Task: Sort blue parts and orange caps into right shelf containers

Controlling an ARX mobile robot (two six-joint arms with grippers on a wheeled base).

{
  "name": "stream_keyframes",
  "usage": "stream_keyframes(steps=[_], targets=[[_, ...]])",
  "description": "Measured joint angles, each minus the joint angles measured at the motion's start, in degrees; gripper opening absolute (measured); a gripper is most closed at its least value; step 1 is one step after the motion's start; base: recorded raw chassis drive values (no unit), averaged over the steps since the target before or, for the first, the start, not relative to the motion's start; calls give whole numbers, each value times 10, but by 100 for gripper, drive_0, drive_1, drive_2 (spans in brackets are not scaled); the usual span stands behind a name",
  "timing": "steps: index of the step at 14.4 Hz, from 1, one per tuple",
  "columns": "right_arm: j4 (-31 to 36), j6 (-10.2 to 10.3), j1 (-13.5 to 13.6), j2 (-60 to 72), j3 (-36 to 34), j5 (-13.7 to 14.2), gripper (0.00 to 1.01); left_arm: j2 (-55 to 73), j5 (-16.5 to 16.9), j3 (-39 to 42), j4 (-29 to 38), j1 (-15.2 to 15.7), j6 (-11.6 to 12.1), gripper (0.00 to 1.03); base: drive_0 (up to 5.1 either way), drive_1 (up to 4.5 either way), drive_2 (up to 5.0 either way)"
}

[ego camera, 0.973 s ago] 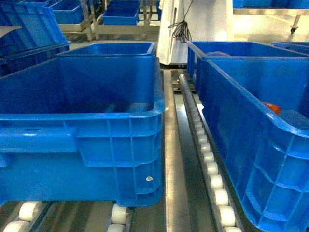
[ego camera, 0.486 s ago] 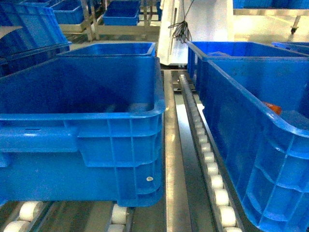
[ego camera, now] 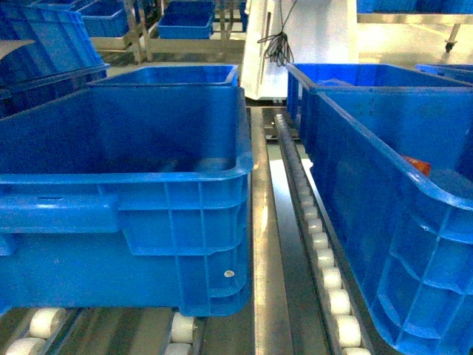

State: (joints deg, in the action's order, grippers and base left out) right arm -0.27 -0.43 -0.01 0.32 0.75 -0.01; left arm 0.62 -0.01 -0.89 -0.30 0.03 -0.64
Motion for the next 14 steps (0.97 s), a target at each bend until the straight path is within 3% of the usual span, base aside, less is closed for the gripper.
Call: stream_keyframes(steps=[14], targets=[[0, 0, 0, 0, 0, 0, 98, 0, 0, 0, 0, 0, 0, 98, 0, 0, 0]])
